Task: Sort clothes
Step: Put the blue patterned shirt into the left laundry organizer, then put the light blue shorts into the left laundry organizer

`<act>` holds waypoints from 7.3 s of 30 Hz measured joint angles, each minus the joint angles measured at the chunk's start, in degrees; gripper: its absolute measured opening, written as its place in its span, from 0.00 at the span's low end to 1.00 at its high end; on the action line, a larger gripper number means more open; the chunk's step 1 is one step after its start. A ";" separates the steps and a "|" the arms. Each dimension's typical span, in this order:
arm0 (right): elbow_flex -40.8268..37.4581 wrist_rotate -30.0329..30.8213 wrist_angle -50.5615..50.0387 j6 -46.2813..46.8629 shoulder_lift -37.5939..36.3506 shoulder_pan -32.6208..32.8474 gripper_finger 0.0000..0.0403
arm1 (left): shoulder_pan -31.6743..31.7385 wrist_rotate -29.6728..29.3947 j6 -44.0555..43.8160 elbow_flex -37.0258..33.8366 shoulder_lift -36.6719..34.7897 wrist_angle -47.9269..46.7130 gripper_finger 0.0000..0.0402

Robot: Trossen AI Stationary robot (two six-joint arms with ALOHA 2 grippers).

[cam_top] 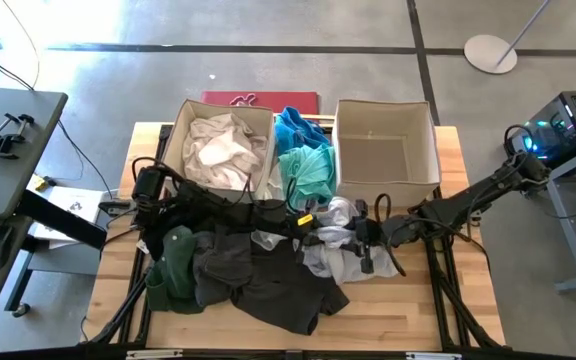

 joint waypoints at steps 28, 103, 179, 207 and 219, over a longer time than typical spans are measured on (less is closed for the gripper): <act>17.83 19.15 -42.59 18.22 -2.22 11.99 0.50 | -5.41 -55.34 69.56 2.48 -50.62 -7.41 0.09; 16.56 19.82 -41.04 19.25 -2.12 10.47 0.50 | 41.06 -11.97 -27.52 -20.63 -35.11 -70.63 0.47; 29.09 4.57 -36.81 -18.43 11.35 -6.34 0.01 | -11.20 -37.12 13.10 -6.21 -44.72 -36.99 0.45; 5.68 3.59 -2.73 -16.98 4.89 2.89 0.01 | -11.28 -37.13 18.05 -6.21 -39.37 -30.15 0.45; 13.71 -1.89 -17.57 -16.34 14.04 8.43 0.12 | -11.28 -37.22 14.91 -6.21 -39.39 -33.58 0.45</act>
